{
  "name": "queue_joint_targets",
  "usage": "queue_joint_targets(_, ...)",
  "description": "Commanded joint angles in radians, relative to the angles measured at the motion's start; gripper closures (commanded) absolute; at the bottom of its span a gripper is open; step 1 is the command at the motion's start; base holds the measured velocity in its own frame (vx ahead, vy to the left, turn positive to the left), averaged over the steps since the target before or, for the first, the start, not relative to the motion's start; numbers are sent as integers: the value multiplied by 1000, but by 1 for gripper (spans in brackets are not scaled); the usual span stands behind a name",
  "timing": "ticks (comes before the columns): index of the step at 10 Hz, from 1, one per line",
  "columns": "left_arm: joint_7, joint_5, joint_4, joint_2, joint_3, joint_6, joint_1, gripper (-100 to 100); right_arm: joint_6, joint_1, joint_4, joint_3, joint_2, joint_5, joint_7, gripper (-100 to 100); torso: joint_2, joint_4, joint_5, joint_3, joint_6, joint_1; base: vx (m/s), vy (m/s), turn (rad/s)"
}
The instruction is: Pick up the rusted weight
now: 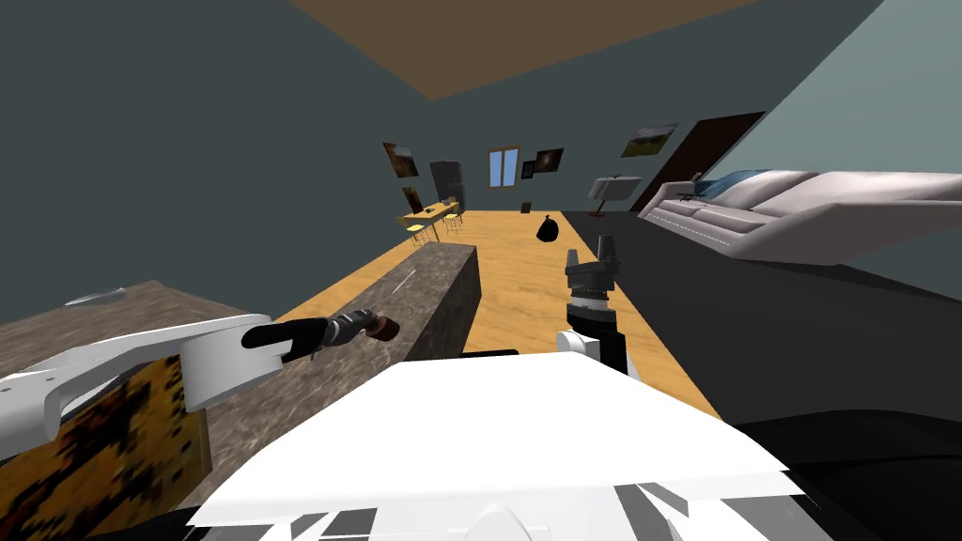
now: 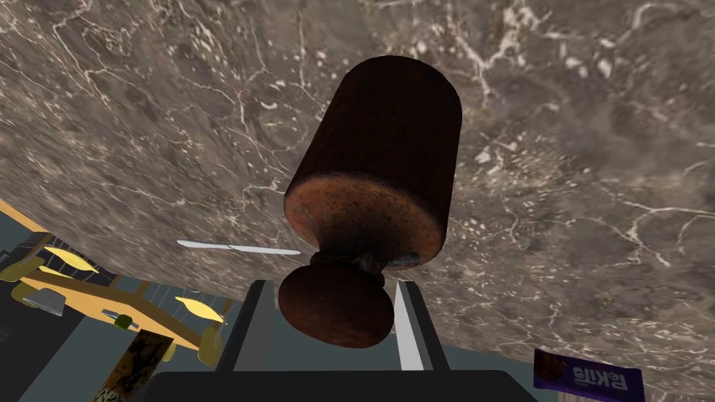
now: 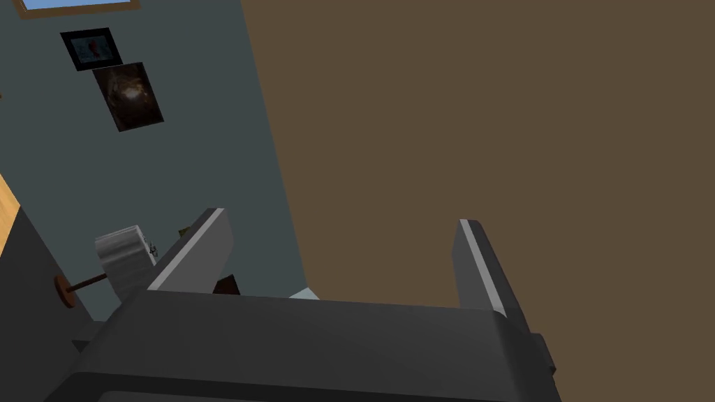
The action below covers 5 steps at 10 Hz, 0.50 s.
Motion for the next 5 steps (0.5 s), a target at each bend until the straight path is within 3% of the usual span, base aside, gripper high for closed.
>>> queue_joint_targets(1,-4,2,-28,-3,25,15,9,100,0,0,0,0,0,0,0,0,0,0,0,0,0,0,29,24,130)
queue_joint_targets(3,-19,13,-69,-12,65,36,24,100,0,0,0,0,0,0,0,0,0,0,-1,0,1,-1,30,25,150)
queue_joint_targets(4,-18,15,-55,-7,56,28,21,100,0,0,0,0,0,0,0,0,0,0,-1,0,1,-1,15,8,23)
queue_joint_targets(5,-18,14,-56,-7,56,29,22,0,0,0,0,0,0,0,0,0,1,0,-1,0,1,-2,0,0,0)
